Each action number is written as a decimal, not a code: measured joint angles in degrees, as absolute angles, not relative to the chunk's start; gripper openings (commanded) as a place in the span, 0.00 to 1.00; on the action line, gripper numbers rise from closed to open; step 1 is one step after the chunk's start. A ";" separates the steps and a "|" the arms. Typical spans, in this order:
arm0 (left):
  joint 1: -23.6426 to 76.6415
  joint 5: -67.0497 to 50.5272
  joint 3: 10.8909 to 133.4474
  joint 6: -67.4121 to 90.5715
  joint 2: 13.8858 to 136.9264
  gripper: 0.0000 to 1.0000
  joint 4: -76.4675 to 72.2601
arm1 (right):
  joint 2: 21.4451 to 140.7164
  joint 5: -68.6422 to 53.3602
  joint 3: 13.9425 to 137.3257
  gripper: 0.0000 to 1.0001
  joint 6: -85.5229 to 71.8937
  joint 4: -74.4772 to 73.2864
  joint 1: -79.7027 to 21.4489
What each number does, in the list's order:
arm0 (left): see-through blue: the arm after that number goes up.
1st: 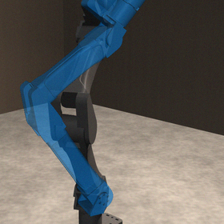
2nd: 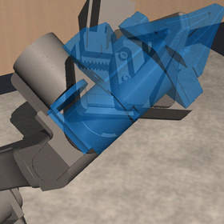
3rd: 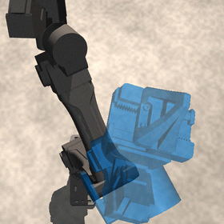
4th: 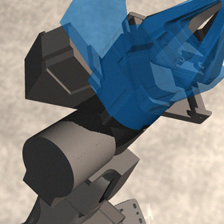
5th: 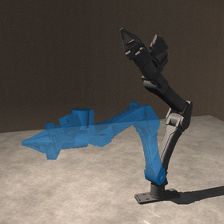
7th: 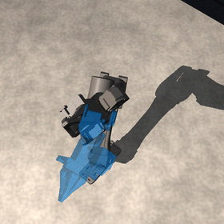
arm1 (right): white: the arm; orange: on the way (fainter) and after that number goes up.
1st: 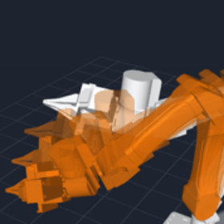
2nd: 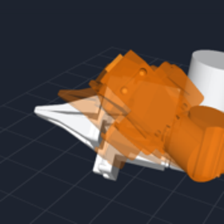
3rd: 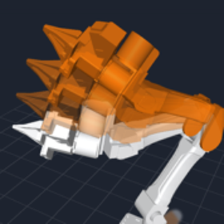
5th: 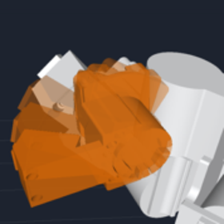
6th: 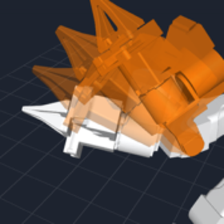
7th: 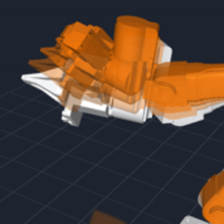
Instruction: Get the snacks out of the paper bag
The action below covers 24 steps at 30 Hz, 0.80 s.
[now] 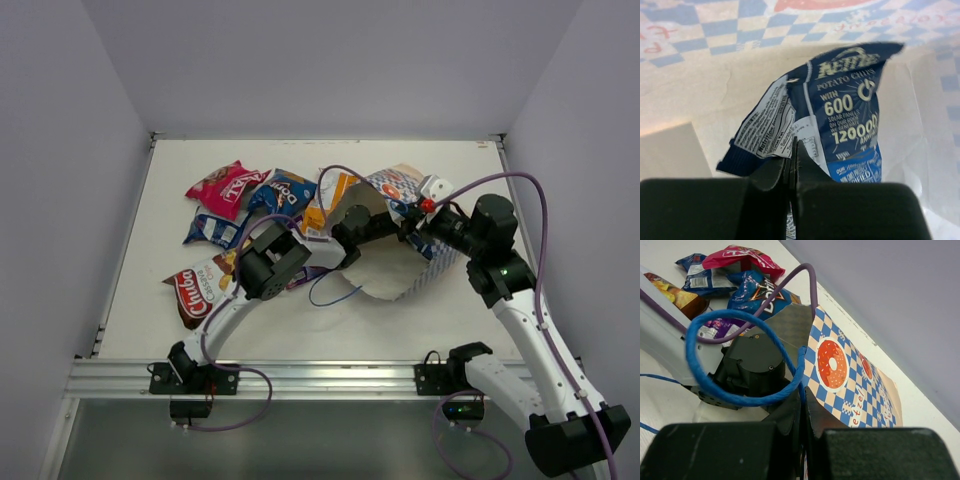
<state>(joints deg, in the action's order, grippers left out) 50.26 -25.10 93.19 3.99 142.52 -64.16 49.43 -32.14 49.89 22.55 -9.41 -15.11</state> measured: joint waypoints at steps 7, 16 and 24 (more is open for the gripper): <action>50.26 -24.25 79.20 4.91 133.71 0.00 -66.67 | 48.31 -24.14 49.12 0.00 21.58 -7.92 -15.81; 50.33 -23.09 58.52 6.37 110.61 0.00 -66.48 | 48.14 -8.58 47.11 0.00 20.78 -4.29 -13.80; 50.39 -16.67 50.94 6.70 86.02 0.00 -50.13 | 49.23 -2.90 47.09 0.00 16.67 -2.85 -7.29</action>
